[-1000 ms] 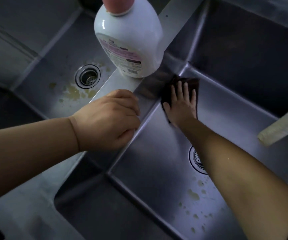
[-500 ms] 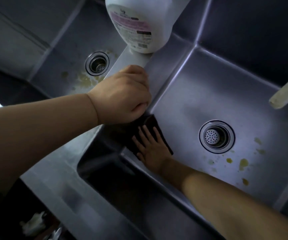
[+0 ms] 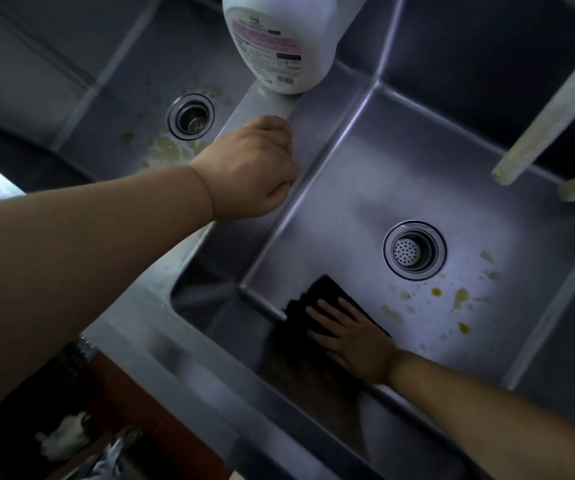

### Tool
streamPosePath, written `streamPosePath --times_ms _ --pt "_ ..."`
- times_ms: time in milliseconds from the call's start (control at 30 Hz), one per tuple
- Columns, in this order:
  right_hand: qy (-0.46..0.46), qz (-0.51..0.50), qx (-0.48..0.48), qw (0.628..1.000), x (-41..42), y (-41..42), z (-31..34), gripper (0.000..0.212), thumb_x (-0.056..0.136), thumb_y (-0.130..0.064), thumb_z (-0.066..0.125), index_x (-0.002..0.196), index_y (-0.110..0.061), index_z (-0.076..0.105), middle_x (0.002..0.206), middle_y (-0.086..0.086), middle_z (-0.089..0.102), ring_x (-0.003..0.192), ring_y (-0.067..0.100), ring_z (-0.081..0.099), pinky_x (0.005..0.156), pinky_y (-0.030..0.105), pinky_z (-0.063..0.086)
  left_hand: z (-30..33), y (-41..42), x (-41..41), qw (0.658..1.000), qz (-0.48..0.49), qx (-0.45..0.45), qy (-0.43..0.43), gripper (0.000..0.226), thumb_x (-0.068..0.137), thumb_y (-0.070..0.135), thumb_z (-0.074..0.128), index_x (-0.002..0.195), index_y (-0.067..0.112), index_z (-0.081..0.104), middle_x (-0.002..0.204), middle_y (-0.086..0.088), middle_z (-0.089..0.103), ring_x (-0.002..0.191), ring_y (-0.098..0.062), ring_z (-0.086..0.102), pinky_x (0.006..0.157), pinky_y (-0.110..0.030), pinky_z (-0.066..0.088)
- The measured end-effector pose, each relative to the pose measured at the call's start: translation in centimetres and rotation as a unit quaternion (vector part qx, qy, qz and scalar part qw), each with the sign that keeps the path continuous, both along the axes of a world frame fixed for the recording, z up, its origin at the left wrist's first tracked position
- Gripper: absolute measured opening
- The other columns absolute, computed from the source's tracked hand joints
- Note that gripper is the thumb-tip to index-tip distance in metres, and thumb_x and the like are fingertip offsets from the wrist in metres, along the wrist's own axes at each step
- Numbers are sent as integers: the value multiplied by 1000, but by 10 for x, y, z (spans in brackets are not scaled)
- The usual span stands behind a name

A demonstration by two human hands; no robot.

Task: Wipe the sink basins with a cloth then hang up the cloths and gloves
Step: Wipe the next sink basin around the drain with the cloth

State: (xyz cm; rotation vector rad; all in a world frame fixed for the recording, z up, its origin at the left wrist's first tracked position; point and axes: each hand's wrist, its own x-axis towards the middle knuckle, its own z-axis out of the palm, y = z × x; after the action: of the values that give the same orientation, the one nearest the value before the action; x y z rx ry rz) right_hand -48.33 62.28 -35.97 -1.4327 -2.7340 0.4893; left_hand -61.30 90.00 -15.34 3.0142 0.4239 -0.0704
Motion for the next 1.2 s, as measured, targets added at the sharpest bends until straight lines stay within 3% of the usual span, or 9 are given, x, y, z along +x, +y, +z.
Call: streamPosePath --times_ms 100,200,333,433,667,900,967,1067,1200 --pt "-31 4 -11 999 32 -43 5 50 79 -41 70 126 -30 59 148 6 38 136 31 35 113 51 21 0 1 -1 1000 -1 -3 -5 28 78 18 41 67 8 65 69 -9 65 84 -32 59 100 -33 36" --pt "-44 -1 -22 999 44 -56 8 49 74 -43 73 121 -34 62 146 2 42 133 28 42 113 49 25 -3 3 -2 1000 -4 -8 -14 28 78 18 42 67 8 65 70 -8 65 84 -32 58 100 -33 36" --pt "-18 -33 -38 999 22 -24 3 55 70 -38 68 124 -29 61 140 9 50 127 34 48 104 55 32 -8 8 -3 999 -14 -20 -37 25 78 15 45 65 8 65 68 -8 65 81 -32 59 100 -31 34" --pt "-22 -69 -29 997 -7 26 -5 56 77 -46 53 130 -27 57 140 11 49 130 36 44 106 57 29 -11 10 -5 999 -20 -12 -43 25 79 14 45 65 7 65 67 -9 64 79 -33 60 101 -31 33" --pt "-17 -214 16 976 8 129 -15 69 73 -45 59 138 -25 48 146 13 41 136 36 34 112 52 22 -12 13 -3 999 -34 -14 -35 24 80 16 47 66 8 64 69 -9 65 81 -32 60 101 -35 36" --pt "-93 -382 -20 919 65 128 -15 69 85 -47 41 148 -23 27 155 17 19 143 38 15 115 50 4 -12 12 -3 999 -33 -12 -31 25 79 17 45 65 8 64 68 -8 65 80 -31 60 102 -37 36" --pt "-95 -365 -27 926 55 105 -14 70 83 -44 43 148 -22 29 155 18 20 142 40 15 115 51 4 -11 11 -2 999 -27 -14 -33 26 79 17 44 65 8 64 67 -8 64 81 -32 60 101 -36 36" --pt "-81 -307 -31 948 32 61 -10 69 79 -45 46 143 -21 39 151 19 29 140 42 23 113 56 16 -10 9 -2 999 -27 -11 -37 28 78 18 42 64 7 64 66 -8 64 80 -32 60 100 -36 36" --pt "-86 -209 -66 972 25 -11 -2 72 77 -48 50 144 -22 38 151 17 29 140 41 22 110 56 19 -7 7 0 999 -28 -5 -34 28 78 17 41 63 7 63 65 -9 63 76 -31 59 99 -38 37"
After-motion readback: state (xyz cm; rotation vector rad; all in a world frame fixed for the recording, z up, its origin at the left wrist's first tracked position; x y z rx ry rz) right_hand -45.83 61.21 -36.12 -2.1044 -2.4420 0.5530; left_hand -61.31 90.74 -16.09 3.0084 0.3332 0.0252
